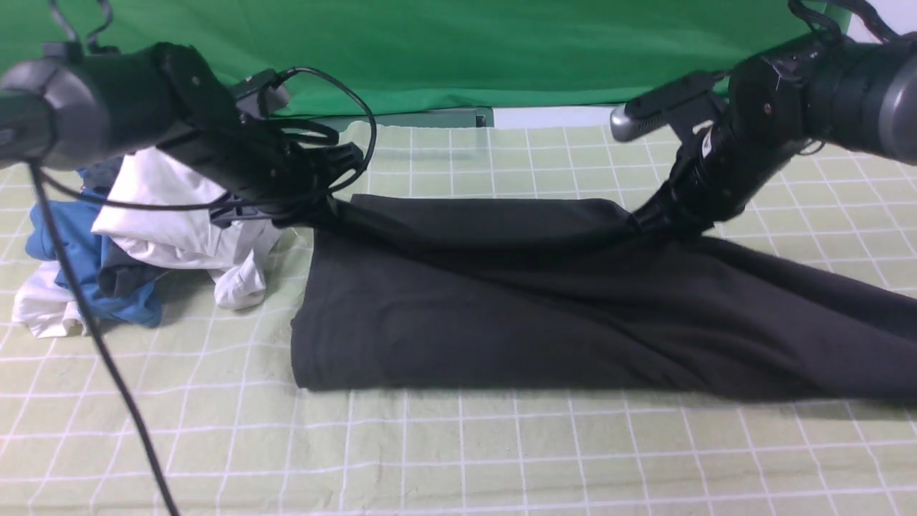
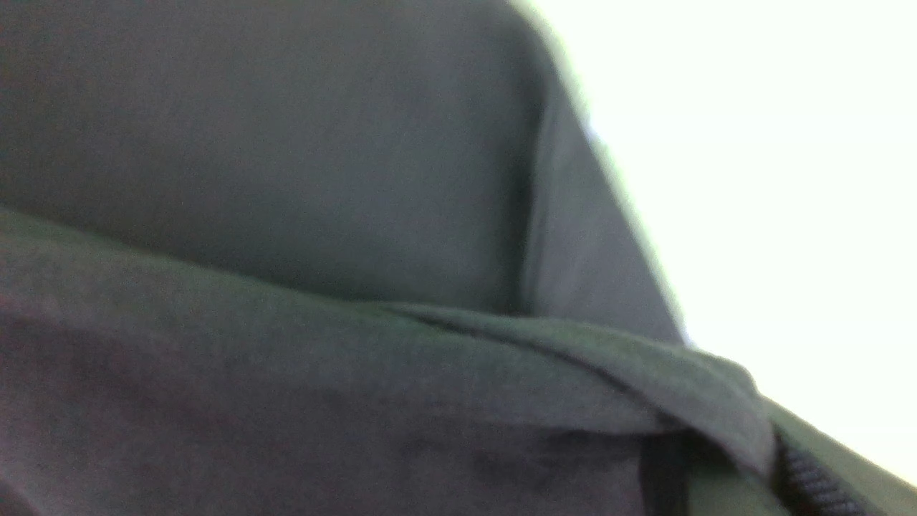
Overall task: Fold a long-sleeved shirt over a green coffee tablecloth.
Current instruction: 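Fold the black garment in half by bringing its near edge over to the far edge, then pull the folded dark garment lengthwise by its ends to straighten it flat on the table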
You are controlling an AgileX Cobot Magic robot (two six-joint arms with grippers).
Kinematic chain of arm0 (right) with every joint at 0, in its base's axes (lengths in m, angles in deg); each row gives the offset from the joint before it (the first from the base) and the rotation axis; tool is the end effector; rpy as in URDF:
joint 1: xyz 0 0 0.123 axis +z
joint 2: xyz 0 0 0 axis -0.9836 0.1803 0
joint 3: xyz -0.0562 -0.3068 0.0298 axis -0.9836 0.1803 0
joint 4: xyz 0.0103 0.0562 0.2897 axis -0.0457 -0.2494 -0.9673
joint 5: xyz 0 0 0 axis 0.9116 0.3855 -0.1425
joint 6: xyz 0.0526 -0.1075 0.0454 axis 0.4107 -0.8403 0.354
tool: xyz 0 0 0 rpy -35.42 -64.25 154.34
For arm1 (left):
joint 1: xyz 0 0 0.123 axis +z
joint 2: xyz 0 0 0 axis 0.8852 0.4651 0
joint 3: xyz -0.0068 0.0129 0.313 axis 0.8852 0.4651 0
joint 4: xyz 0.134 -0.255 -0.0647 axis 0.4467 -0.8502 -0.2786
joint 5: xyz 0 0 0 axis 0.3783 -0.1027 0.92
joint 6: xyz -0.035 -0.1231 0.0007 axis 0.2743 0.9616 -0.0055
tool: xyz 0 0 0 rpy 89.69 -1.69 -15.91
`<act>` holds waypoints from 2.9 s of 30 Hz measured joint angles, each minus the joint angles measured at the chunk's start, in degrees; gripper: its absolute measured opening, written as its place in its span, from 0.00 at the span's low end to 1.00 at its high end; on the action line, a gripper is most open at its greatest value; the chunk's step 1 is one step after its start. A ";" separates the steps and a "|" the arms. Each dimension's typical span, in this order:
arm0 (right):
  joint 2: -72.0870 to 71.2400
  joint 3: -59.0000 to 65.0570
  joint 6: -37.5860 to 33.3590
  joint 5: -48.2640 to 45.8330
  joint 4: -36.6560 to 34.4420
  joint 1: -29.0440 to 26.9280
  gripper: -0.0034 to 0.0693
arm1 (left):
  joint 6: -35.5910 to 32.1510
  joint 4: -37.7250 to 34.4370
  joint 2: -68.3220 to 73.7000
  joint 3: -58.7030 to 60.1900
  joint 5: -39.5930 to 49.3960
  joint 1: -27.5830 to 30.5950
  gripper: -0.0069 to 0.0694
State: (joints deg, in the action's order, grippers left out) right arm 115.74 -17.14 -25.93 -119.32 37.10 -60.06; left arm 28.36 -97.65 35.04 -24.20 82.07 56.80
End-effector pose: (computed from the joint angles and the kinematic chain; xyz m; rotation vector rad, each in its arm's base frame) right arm 0.4740 0.1640 0.1789 -0.5250 2.5880 0.0514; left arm 0.4943 -0.0786 0.1618 -0.3363 2.6420 -0.4931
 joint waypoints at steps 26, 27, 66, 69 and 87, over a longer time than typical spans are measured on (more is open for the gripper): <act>3.72 -4.78 5.23 14.35 7.19 -3.27 0.59 | 1.72 1.41 7.97 -14.28 -0.18 2.51 0.53; 2.95 -5.18 5.23 13.74 7.19 -3.77 0.57 | 1.72 1.59 7.97 -15.92 1.41 2.75 0.56; -17.94 -0.32 -6.87 -31.23 3.63 -9.65 0.04 | -3.60 -0.09 23.19 -44.10 13.84 -6.31 0.11; -21.73 1.91 -7.96 -31.23 3.04 -12.92 0.03 | -3.60 -0.30 22.55 -51.64 16.64 -5.45 0.11; -15.57 16.29 -11.25 -14.41 -13.84 -40.33 0.60 | -3.60 -2.35 19.94 -62.31 33.63 -4.88 0.14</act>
State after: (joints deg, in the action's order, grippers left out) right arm 100.16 -0.84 -37.17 -133.73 23.26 -100.39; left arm 24.76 -100.00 54.98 -86.52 115.70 51.92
